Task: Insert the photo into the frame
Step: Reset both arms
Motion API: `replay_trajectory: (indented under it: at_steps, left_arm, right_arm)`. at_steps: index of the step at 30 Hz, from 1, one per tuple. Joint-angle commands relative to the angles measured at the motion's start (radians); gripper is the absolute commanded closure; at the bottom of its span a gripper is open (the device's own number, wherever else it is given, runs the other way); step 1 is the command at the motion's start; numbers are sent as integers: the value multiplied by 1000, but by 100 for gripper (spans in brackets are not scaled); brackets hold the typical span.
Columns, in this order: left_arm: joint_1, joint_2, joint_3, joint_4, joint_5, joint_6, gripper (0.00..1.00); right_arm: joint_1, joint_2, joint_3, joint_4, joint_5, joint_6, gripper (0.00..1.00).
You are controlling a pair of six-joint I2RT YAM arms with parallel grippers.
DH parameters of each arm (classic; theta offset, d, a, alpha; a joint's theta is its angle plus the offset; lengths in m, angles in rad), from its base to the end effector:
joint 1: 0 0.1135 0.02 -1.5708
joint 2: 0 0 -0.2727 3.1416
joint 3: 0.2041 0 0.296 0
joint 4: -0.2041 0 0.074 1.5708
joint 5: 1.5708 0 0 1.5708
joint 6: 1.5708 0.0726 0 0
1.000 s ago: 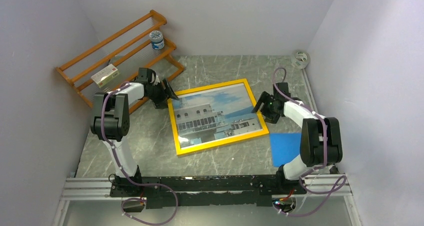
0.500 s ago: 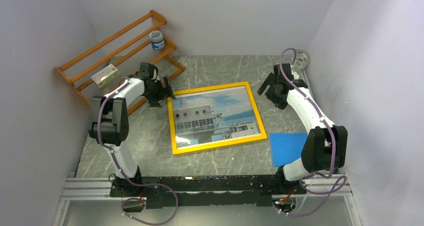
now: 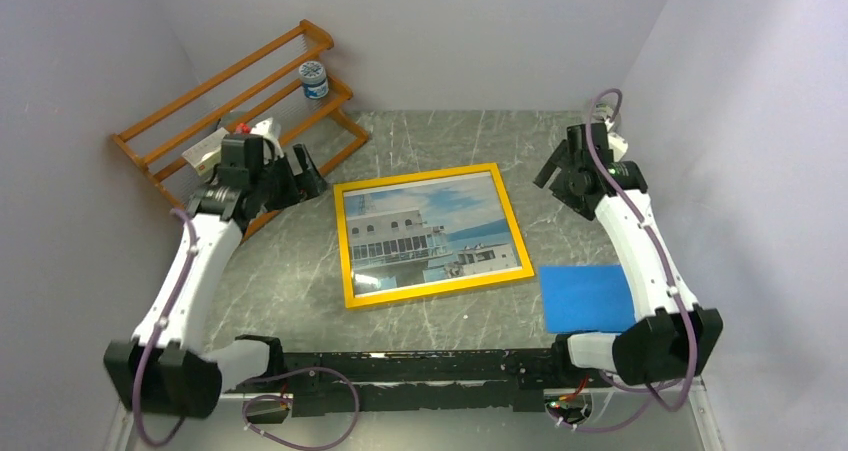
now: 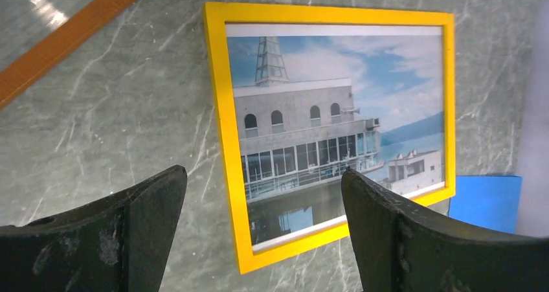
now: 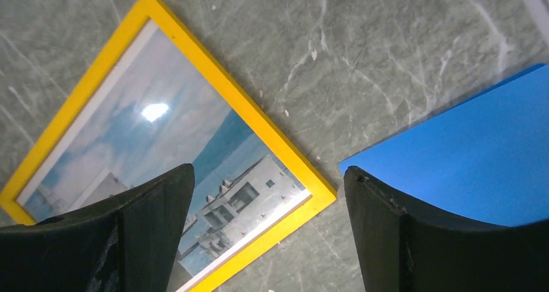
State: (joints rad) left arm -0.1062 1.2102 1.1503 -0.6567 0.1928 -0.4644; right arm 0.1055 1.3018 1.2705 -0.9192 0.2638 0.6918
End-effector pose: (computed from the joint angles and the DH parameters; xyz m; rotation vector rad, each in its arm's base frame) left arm 0.3229 -0.0484 0.3158 -0.3132 2.3043 -0.5132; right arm 0.3231 0.0152 0.3100 0.8150 2.3363 0.0053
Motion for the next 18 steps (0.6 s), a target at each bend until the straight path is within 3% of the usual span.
replay_trajectory:
  at_steps: [1, 7, 10, 18]
  left_arm:
    - [-3, -182, 2, -111, -73, 3, 6]
    - [-3, -339, 193, -319, -137, 28, 6]
    - [-3, -391, 320, -432, -98, 3, 6]
    - [-3, -568, 392, -562, -150, 1, 6]
  right_arm:
    - [-3, -79, 84, -73, 64, -25, 11]
    - [0, -225, 90, -66, 139, -63, 11]
    - [-1, -320, 65, -14, 166, -108, 10]
    - [-2, -497, 139, -70, 58, -175, 1]
